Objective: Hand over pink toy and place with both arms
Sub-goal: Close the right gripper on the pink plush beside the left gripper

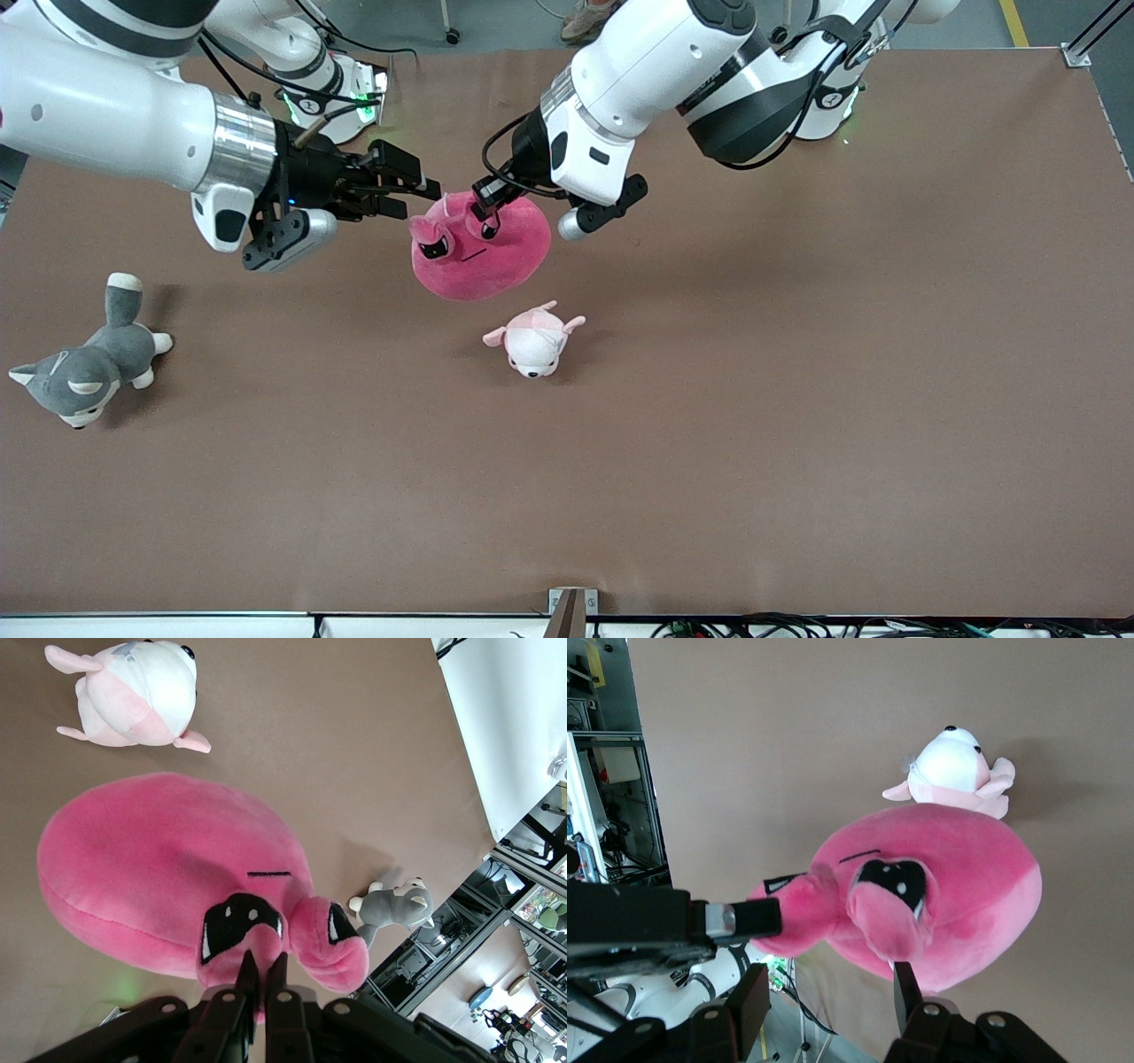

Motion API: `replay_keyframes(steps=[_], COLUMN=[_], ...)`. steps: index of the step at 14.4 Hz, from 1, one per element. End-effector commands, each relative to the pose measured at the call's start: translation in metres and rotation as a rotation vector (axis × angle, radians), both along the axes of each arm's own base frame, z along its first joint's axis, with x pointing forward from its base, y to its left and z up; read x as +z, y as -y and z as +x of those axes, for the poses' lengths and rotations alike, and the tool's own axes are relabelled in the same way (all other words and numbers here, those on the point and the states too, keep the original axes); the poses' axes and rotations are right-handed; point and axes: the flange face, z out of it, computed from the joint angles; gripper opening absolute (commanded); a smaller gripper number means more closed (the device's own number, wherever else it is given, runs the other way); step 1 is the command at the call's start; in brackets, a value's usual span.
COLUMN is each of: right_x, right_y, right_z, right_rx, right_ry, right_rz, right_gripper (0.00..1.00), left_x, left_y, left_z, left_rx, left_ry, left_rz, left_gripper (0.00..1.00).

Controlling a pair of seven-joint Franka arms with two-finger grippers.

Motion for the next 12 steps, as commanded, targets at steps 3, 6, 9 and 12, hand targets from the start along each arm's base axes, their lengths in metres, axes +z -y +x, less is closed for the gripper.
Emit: replay_keyframes(steps=[3, 6, 9, 12], right_x=[-0.014, -0.014, -0.019, -0.024], right_y=[0.004, 0.004, 0.000, -0.007], right_z=[0.009, 0.009, 0.012, 0.012], right_rx=[-0.010, -0.011, -0.014, -0.006], right_ry=[0.022, 0.020, 0.026, 0.025], right_rz=[-0.070, -0.073, -0.072, -0.074], right_gripper=[0.65, 0.65, 0.65, 0.65], left_x=[0.011, 0.011, 0.012, 0.012], left_y=[0.002, 0.001, 0.002, 0.002], left_z=[0.001, 0.002, 0.001, 0.001], left_rx=[0.021, 0.022, 0.020, 0.020], left_ry=[0.009, 0.009, 0.009, 0.009], left_rz=[-0.017, -0.017, -0.017, -0.017], left_gripper=[0.00, 0.00, 0.00, 0.00])
